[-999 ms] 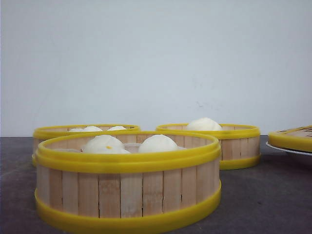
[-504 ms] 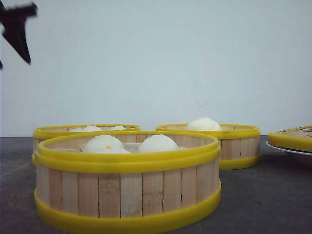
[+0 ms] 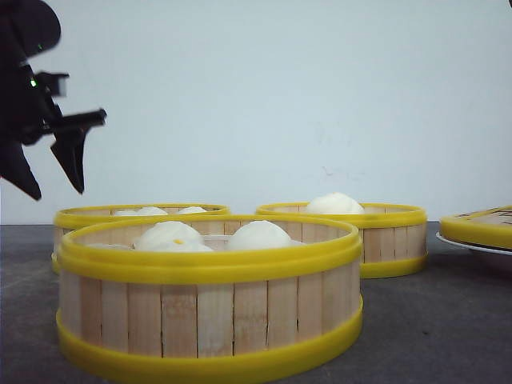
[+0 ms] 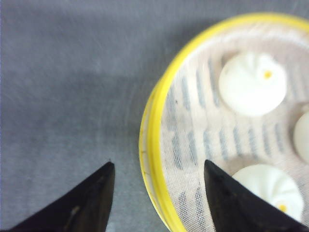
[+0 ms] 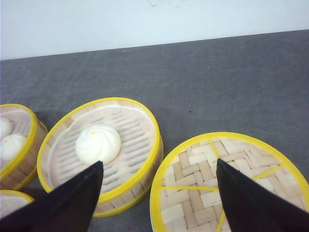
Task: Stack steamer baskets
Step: 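Reach the left gripper to the farther steamer basket and grip its rim, then lift the basket with the left gripper and lower it onto the nearest basket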
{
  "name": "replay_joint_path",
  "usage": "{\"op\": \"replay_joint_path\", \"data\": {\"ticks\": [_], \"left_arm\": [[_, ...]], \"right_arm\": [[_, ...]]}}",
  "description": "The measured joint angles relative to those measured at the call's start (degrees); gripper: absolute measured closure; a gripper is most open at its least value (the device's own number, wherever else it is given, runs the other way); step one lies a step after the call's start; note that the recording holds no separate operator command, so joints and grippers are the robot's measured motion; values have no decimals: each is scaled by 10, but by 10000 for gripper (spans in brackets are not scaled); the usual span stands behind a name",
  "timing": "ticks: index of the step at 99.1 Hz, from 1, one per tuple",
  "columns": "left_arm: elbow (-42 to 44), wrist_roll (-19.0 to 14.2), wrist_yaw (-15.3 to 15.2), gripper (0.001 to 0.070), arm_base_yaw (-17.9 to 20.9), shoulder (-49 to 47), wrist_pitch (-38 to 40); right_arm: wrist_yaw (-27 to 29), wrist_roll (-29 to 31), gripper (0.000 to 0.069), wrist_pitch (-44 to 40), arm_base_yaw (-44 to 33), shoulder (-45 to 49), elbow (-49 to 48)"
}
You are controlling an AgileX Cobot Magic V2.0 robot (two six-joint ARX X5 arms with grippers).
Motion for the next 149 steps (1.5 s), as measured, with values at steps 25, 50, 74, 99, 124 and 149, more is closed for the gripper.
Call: {"op": "replay_joint_path", "data": {"ticks": [25, 50, 74, 99, 124, 149], "left_arm": [[0, 3, -1, 516, -2, 35, 3], [1, 5, -1, 532, -2, 61, 6], [3, 2, -9, 678, -3, 61, 13], [21, 2, -11, 682, 0, 61, 8], [60, 2, 17, 682, 16, 16, 0], [95, 4, 85, 682, 29, -120, -58]], "right_arm": [[0, 0, 228, -2, 0, 0, 0], [1, 0, 228, -2, 0, 0, 0], [2, 0, 228, -2, 0, 0, 0], [2, 0, 228, -2, 0, 0, 0], [3, -11, 228, -2, 0, 0, 0], [3, -11, 228, -2, 0, 0, 0]]}}
